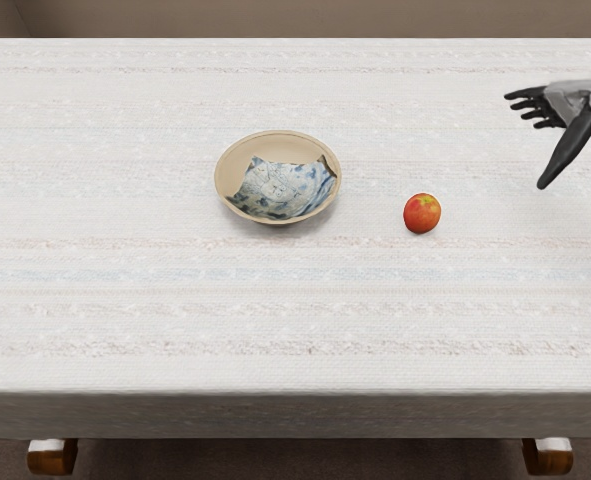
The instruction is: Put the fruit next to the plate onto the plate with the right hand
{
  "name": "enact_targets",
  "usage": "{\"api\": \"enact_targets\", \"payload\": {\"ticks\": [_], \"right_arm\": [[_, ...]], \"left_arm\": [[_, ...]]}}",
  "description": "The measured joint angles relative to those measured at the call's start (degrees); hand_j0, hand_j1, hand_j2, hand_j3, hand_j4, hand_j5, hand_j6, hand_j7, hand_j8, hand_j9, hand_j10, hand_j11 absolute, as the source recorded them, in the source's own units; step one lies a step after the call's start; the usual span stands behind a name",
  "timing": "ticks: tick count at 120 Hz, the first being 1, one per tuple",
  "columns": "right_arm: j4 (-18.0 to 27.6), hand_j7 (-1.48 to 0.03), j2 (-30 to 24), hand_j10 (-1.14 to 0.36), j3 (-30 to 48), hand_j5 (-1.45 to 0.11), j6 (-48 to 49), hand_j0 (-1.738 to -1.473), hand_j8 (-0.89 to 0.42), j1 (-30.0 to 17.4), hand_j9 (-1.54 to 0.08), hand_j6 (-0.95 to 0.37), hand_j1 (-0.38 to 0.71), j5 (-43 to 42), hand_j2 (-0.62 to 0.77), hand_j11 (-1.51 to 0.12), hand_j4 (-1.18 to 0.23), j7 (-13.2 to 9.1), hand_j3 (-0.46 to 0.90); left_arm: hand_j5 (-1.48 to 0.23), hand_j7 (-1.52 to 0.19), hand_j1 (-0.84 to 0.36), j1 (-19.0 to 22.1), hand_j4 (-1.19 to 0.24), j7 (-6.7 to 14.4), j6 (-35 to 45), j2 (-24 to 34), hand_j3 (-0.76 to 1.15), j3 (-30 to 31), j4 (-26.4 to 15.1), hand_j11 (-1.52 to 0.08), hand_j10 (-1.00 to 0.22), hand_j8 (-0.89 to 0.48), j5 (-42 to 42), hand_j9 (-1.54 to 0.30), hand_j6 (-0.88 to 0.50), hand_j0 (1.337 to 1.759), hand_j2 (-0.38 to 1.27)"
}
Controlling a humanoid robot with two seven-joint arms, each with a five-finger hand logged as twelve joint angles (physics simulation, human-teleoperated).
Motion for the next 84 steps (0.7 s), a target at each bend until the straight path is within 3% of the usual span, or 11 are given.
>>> {"api": "enact_targets", "payload": {"ticks": [10, 54, 69, 84], "right_arm": [[0.04, -0.02, 0.19, -0.02, -0.27, -0.02, 0.0, -1.658, -0.02, -0.03, -0.02, -0.02, -0.33, -0.28, 0.0, -0.02, -0.02, -0.1, 0.0], [0.64, -0.02, 2.1, -0.02, 2.25, -0.02, 0.0, -1.658, -0.02, 0.75, -0.02, -0.02, -0.33, 0.01, 0.0, -0.02, -0.02, -6.83, 0.0], [7.46, -0.02, 1.4, -0.02, 4.69, -0.02, 0.0, -1.658, -0.02, 0.83, -0.02, -0.02, -0.33, 0.15, 0.0, -0.02, -0.02, -8.18, 0.0], [15.65, -0.02, -0.01, -0.02, 8.61, -0.02, 0.0, -1.658, -0.02, 0.59, -0.02, -0.02, -0.33, 0.23, 0.0, -0.02, -0.02, -15.61, 0.0]], "left_arm": [[0.0, 0.0, 0.35, 0.01, 0.0, 0.0, 0.0, 0.0, 0.0, 0.0, 0.0, 0.0, 0.0, 0.0, 0.0, 0.0, 0.0, 1.658, 0.0], [0.0, 0.0, 0.35, 0.06, 0.0, 0.0, 0.0, 0.0, 0.0, 0.0, 0.0, 0.0, 0.0, 0.0, 0.0, 0.0, 0.0, 1.658, 0.0], [0.0, 0.0, 0.35, 0.06, 0.0, 0.0, 0.0, 0.0, 0.0, 0.0, 0.0, 0.0, 0.0, 0.0, 0.0, 0.0, 0.0, 1.658, 0.0], [0.0, 0.0, 0.35, 0.0, 0.0, 0.0, 0.0, 0.0, 0.0, 0.0, 0.0, 0.0, 0.0, 0.0, 0.0, 0.0, 0.0, 1.658, 0.0]]}}
